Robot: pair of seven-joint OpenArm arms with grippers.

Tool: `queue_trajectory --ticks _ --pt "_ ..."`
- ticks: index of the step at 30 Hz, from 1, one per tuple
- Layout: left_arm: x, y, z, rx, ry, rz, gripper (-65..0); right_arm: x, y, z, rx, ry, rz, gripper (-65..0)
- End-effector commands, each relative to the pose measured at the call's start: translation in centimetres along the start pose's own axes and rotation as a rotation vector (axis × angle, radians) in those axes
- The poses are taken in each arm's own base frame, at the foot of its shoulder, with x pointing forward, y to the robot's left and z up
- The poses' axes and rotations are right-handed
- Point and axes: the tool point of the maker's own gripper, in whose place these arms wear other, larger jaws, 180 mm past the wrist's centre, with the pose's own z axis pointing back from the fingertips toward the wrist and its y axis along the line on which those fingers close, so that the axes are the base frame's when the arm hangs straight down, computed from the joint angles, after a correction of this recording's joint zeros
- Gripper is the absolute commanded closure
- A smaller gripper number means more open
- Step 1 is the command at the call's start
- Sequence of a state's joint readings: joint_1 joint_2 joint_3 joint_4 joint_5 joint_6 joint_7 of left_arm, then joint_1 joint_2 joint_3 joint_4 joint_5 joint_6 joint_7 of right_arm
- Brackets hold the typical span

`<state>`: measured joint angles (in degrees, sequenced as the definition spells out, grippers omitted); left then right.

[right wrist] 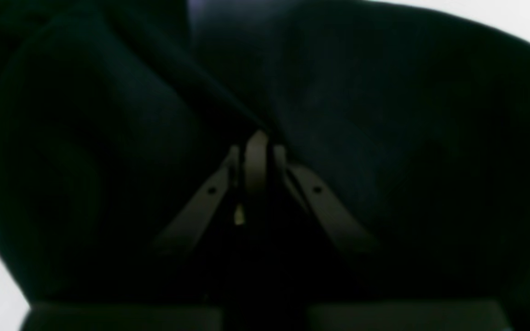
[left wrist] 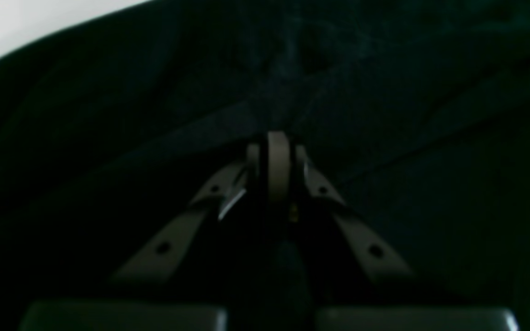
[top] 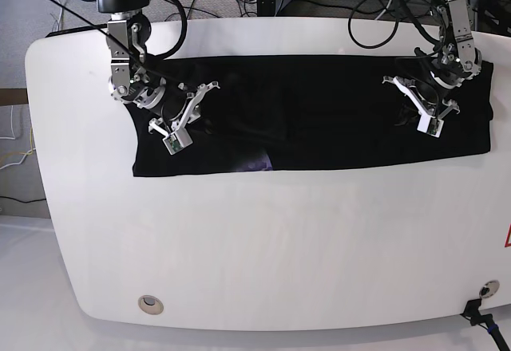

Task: Fold the T-shirt properly
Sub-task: 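Grasp both ends of the black strip with both grippers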

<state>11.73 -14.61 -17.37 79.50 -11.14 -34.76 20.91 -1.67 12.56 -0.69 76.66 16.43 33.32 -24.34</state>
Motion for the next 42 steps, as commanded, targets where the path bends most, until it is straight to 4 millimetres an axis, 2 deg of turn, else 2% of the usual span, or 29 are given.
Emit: queue_trajectory --ticks 1,7,9,10,12,14,15,19,21,24,28,34,38,42 --pt "-3.3 0.8 0.5 0.033 0.154 -0.043 0.0 -5.0 -4.0 1.2 -0.139 0.231 0.042 0.0" --pt "-1.0 1.2 0.0 0.040 0.107 -0.057 0.0 -4.8 -4.3 1.0 -0.142 0.218 0.037 0.0" --pt "1.4 1.4 0.3 0.053 0.054 -0.090 0.0 -4.9 -3.9 0.9 -0.135 0.218 0.032 0.0" --pt "2.3 1.5 0.7 0.063 0.045 -0.108 -2.7 -5.0 -3.8 0.8 -0.133 0.219 0.031 0.0" --pt "4.1 2.9 2.2 0.118 0.038 -0.121 -19.4 -5.0 -3.8 0.8 -0.132 0.219 0.030 0.0" --pt "6.3 4.0 3.7 0.150 0.011 -0.089 -30.3 -5.0 -3.7 0.7 -0.130 0.219 0.030 0.0" --pt "7.0 4.7 4.4 0.159 0.012 -0.062 -31.1 -5.0 -3.4 0.6 -0.126 0.216 0.026 0.0" --pt "7.7 10.2 8.6 0.242 0.011 0.092 -31.4 -5.0 -3.2 0.4 -0.123 0.216 0.024 0.0" --pt "7.1 12.6 10.0 0.258 0.011 0.167 -32.0 -5.1 -3.2 0.4 -0.122 0.219 0.025 0.0" --pt "5.4 15.5 11.1 0.258 0.029 0.260 -37.1 -5.1 -3.0 0.3 -0.119 0.218 0.022 0.0" --pt "3.8 17.1 11.5 0.232 0.045 0.351 -39.6 -5.1 -2.9 0.3 -0.117 0.216 0.020 0.0" --pt "1.0 16.8 10.7 0.183 0.096 0.393 -41.1 -5.1 -2.6 0.2 -0.096 0.217 0.030 0.0" --pt "-0.6 16.7 10.2 0.171 0.122 0.444 -40.9 -5.8 -2.1 0.4 -0.080 0.229 0.032 0.0" --pt "-0.7 15.7 9.0 0.143 0.139 0.423 -40.9 -6.0 -2.0 0.5 -0.080 0.232 0.031 0.0"
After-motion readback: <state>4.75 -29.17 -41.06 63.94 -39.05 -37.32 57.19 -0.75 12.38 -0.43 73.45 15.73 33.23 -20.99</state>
